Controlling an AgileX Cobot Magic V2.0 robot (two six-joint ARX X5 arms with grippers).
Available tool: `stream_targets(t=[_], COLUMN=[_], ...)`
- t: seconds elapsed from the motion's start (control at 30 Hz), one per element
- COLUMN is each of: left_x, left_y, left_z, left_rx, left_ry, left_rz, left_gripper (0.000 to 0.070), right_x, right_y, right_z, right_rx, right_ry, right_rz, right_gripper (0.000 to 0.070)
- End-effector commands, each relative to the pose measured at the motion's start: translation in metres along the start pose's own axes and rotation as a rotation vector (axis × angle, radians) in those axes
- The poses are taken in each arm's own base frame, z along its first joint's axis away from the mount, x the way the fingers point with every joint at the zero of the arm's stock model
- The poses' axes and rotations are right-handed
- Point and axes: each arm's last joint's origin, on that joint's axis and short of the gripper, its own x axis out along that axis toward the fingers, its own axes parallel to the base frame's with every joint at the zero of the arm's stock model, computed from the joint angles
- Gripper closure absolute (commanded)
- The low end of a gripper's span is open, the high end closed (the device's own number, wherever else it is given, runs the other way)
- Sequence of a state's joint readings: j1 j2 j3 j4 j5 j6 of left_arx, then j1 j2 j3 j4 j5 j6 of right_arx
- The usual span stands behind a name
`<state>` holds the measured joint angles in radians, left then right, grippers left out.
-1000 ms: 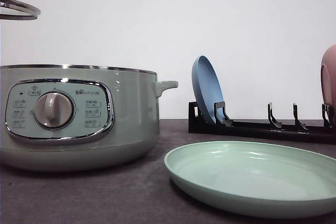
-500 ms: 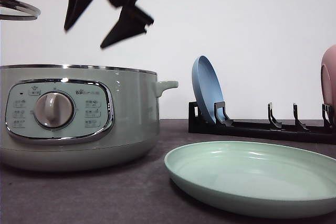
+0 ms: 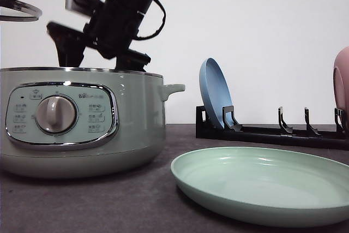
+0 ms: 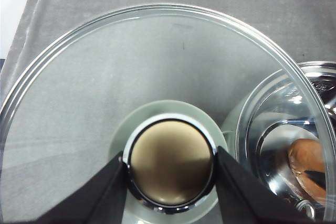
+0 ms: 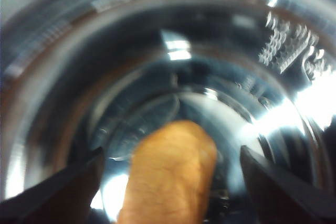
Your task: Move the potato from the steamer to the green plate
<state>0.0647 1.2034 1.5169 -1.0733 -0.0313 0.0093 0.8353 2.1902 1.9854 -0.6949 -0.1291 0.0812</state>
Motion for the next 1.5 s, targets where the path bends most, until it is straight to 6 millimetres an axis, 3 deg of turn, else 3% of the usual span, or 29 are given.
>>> stream_targets(t=[0.0, 0.23, 0.63, 0.8, 0.97, 1.07, 1.1, 1.27, 1.47], left_x=[-0.009, -0.009, -0.009, -0.009, -0.009, -0.009, -0.009, -0.009, -0.009], left_y=[0.001, 0.001, 0.001, 0.001, 0.001, 0.001, 0.001, 0.001, 0.001], left_z=[0.008, 0.008, 0.008, 0.008, 0.008, 0.008, 0.008, 0.008, 0.008], left_rx=[0.000, 0.001, 0.001, 0.001, 0.001, 0.001, 0.001, 0.001, 0.001], left_ry=[-0.074, -0.074, -0.075, -0.075, -0.075, -0.075, -0.075, -0.076, -0.077], left_rz=[0.007, 0.007, 0.006, 0.006, 0.006, 0.006, 0.006, 0.006, 0.006], left_gripper=[0.0700, 0.0700, 0.0700, 0.0700, 0.0700, 0.0700, 0.0700, 0.0700, 0.0700], right_x=[0.010, 0.022, 0.023, 0.023, 0.023, 0.023, 0.022, 0.007, -0.039], right_y=[0.005, 0.006, 0.006, 0.006, 0.006, 0.006, 0.006, 0.006, 0.008], right_z=[0.001, -0.006, -0.010, -0.011, -0.011, -0.011, -0.011, -0.004, 0.012], right_rx=[-0.022, -0.023, -0.020, -0.019, -0.018, -0.018, -0.019, -0.020, -0.045], right_ry=[0.004, 0.050, 0.086, 0.090, 0.098, 0.094, 0.092, 0.054, -0.052], right_rz=[0.002, 0.000, -0.002, -0.001, -0.002, 0.004, 0.006, 0.009, 0.007], right_gripper=[0.0152, 0.0152, 0.0162, 0.0277, 0.0324, 0.0437, 0.0440, 0.0442, 0.0442])
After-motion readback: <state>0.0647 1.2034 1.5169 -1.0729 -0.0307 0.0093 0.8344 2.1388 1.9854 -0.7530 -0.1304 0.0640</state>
